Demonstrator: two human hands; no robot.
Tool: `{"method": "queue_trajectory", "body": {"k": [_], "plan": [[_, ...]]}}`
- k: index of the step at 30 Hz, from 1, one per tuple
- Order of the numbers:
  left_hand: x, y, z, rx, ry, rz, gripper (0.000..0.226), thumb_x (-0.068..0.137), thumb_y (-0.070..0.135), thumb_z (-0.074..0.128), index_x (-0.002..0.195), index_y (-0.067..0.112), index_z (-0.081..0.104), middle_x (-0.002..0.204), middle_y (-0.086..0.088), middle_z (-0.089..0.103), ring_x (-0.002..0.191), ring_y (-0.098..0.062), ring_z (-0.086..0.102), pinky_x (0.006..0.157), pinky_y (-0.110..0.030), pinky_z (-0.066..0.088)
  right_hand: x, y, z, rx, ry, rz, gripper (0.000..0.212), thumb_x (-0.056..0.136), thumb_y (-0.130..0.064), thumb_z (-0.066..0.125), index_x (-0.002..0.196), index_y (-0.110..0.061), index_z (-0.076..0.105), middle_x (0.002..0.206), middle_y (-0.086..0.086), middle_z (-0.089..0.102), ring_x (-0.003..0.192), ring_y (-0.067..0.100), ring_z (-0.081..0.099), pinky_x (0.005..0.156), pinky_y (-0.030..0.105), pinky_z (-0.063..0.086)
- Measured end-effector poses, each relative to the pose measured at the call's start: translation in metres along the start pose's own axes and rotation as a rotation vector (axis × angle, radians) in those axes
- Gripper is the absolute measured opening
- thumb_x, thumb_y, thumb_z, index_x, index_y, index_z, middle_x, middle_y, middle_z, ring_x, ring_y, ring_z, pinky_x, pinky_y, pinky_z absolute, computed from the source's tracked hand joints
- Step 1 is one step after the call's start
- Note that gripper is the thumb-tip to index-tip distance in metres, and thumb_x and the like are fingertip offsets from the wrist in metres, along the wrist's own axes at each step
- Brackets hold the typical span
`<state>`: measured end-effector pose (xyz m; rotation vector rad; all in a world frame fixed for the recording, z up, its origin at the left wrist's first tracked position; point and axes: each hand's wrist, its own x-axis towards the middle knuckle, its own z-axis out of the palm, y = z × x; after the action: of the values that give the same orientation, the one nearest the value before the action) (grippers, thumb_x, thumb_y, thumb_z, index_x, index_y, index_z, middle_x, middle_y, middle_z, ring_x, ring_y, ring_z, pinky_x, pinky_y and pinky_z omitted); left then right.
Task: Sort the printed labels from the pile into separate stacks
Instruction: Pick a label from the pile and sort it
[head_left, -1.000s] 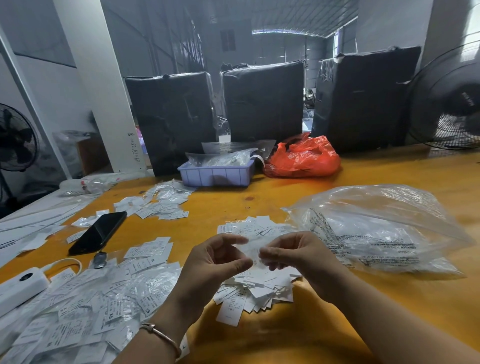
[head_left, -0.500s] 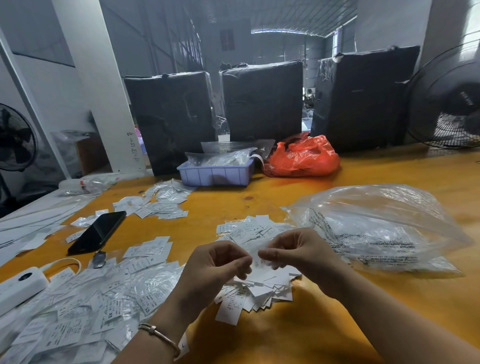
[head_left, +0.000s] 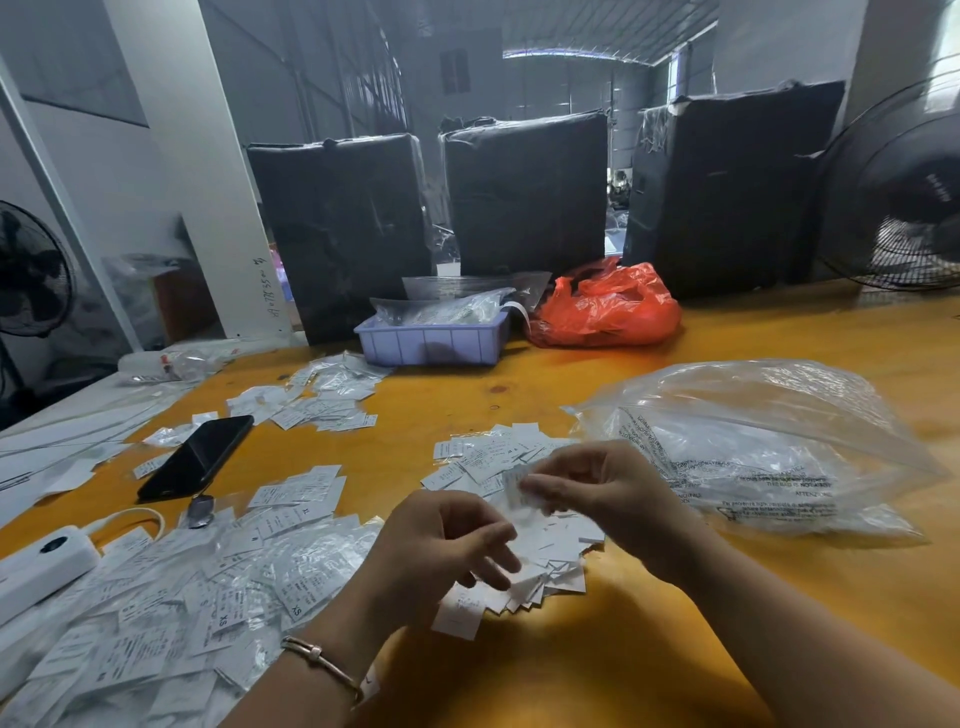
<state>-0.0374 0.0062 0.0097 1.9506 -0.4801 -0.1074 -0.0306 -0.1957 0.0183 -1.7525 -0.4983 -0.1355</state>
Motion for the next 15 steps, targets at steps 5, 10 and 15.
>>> {"method": "queue_trajectory", "body": {"k": [5, 10, 15], "plan": [[-0.001, 0.0, -0.004, -0.083, 0.086, -0.007, 0.011, 0.087, 0.016, 0.07, 0.084, 0.005, 0.07, 0.075, -0.009, 0.076, 0.066, -0.028, 0.074, 0.05, -0.019, 0.048, 0.001, 0.002, -0.009, 0.209, 0.182, 0.004, 0.041, 0.078, 0.005, 0.072, 0.112, -0.015, 0.063, 0.082, 0.009, 0.071, 0.07, 0.016, 0.067, 0.064, 0.023, 0.053], [-0.002, 0.002, -0.003, -0.124, 0.075, 0.028, 0.021, 0.076, 0.027, 0.072, 0.082, 0.007, 0.072, 0.075, -0.01, 0.076, 0.065, -0.028, 0.074, 0.051, -0.019, 0.048, 0.002, -0.004, -0.011, 0.17, 0.229, -0.124, 0.026, 0.075, 0.007, 0.074, 0.091, -0.007, 0.06, 0.08, 0.01, 0.071, 0.07, 0.02, 0.067, 0.064, 0.026, 0.055], [-0.001, 0.001, -0.003, -0.104, 0.068, 0.069, 0.022, 0.075, 0.029, 0.073, 0.082, 0.008, 0.072, 0.074, -0.009, 0.075, 0.065, -0.027, 0.074, 0.051, -0.018, 0.049, -0.002, -0.015, -0.006, 0.079, 0.176, -0.268, 0.008, 0.079, -0.002, 0.073, 0.077, -0.006, 0.067, 0.071, 0.01, 0.067, 0.064, 0.017, 0.061, 0.062, 0.028, 0.052]]}}
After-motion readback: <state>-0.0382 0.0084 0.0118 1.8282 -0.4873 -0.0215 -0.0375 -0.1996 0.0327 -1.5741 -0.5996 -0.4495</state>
